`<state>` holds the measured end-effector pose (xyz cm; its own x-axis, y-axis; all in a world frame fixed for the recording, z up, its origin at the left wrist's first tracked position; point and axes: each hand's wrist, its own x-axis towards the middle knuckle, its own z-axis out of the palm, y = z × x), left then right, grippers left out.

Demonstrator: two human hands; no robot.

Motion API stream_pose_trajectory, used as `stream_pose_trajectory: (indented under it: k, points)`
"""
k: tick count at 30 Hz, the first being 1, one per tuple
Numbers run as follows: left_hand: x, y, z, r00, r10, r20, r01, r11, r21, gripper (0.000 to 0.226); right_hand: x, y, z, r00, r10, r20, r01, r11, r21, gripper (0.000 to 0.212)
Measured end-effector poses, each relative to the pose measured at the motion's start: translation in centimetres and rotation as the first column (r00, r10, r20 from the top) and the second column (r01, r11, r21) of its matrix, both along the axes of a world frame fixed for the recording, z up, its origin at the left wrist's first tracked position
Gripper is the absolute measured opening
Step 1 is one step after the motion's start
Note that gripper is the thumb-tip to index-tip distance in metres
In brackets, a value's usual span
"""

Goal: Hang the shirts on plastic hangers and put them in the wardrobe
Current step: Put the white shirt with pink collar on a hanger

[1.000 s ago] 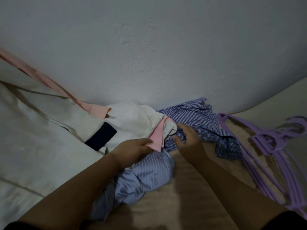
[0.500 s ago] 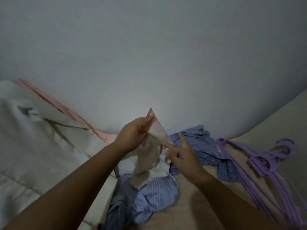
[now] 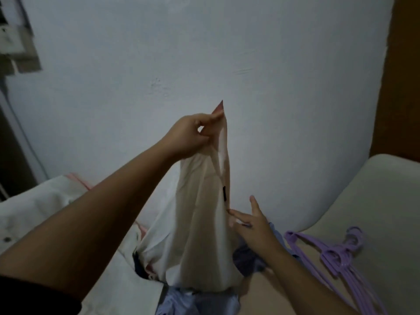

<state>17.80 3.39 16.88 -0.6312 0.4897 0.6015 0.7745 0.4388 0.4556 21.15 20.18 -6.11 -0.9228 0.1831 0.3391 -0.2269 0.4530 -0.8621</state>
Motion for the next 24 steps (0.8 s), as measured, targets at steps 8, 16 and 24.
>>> stream_pose_trajectory:
  k: [8,16,24]
  points:
    - [4.7,-0.7,7.6,0.997,-0.073,-0.021,0.075,0.984,0.16,0.064,4.3,1.6,2.4,0.981,0.16,0.106,-0.057,0.77,-0.635,0.021]
    - [6.6,-4.2,10.6,0.994,-0.101,0.041,0.085,0.956,0.279,0.061,5.1,-0.3,1.8,0.873,0.487,-0.013,-0.194,0.322,-0.927,0.03]
    - [5.1,-9.1,8.4,0.991,0.029,0.127,-0.061,0.965,0.256,0.05,7.0,2.8,8.4,0.923,0.368,-0.115,-0.282,0.438,-0.854,0.046]
